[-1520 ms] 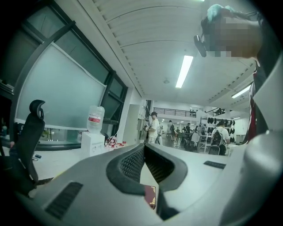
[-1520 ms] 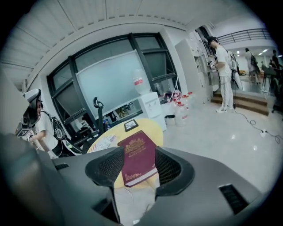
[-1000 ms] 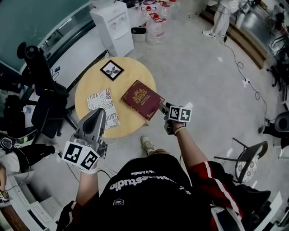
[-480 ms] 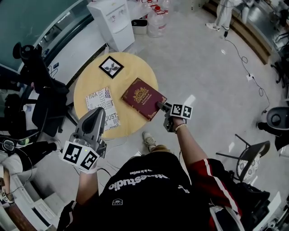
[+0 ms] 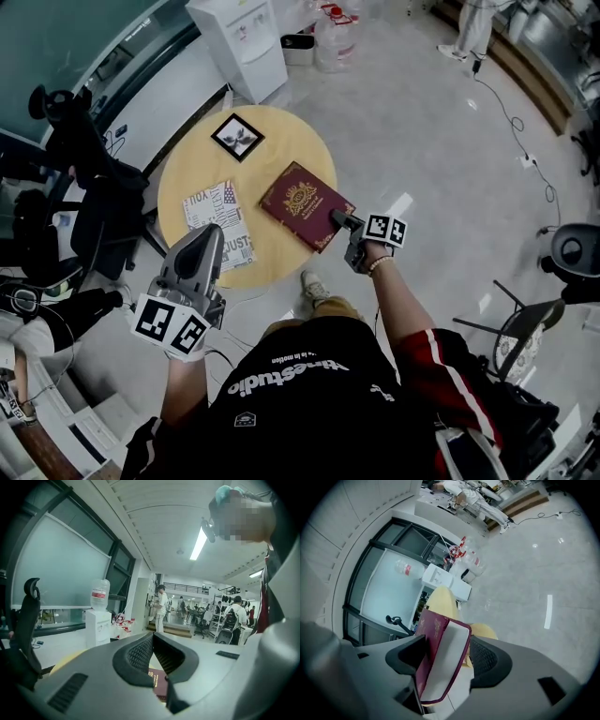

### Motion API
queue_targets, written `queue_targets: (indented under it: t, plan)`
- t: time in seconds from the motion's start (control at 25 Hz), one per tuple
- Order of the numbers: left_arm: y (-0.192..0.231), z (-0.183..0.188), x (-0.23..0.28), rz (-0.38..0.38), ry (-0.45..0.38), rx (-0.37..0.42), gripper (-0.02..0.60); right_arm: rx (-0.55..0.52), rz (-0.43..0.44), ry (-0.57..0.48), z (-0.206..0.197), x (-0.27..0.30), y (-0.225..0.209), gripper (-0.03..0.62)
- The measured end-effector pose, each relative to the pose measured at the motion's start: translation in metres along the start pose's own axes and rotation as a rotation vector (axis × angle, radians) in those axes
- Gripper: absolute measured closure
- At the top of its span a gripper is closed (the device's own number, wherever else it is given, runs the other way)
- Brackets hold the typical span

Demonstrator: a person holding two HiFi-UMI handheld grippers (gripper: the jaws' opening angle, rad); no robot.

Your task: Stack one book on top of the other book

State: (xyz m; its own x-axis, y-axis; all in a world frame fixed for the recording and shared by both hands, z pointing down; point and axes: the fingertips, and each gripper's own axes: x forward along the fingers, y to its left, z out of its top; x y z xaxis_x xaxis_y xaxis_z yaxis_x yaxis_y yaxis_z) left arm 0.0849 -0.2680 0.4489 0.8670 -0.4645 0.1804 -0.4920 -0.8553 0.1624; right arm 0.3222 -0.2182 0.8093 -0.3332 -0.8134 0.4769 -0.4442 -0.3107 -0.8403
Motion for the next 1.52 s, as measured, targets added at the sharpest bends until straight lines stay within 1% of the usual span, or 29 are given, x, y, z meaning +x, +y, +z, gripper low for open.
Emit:
queue_targets:
  t: [0.24,0.48,1.04,1.24,1.52]
  plan:
    - [0.008,-0.001,-0.007,0.028,-0.007,-0.022,0.565,0.013,0.028,-0.007,0.003,-0.006,0.005,0.317]
    - [0.006,0.002,-0.016,0.034,-0.025,-0.023,0.565,-0.005,0.041,-0.009,0.005,-0.013,0.014,0.338]
    - [0.015,0.013,-0.05,0.065,-0.08,-0.02,0.565,-0.011,0.069,-0.008,0.004,-0.022,0.043,0.355]
    - [0.017,0.024,-0.069,0.099,-0.106,-0.017,0.565,-0.026,0.075,0.0,0.01,-0.03,0.059,0.356]
    - [0.019,0.025,-0.104,0.158,-0.133,-0.019,0.565,-0.047,0.096,0.022,0.005,-0.032,0.079,0.358]
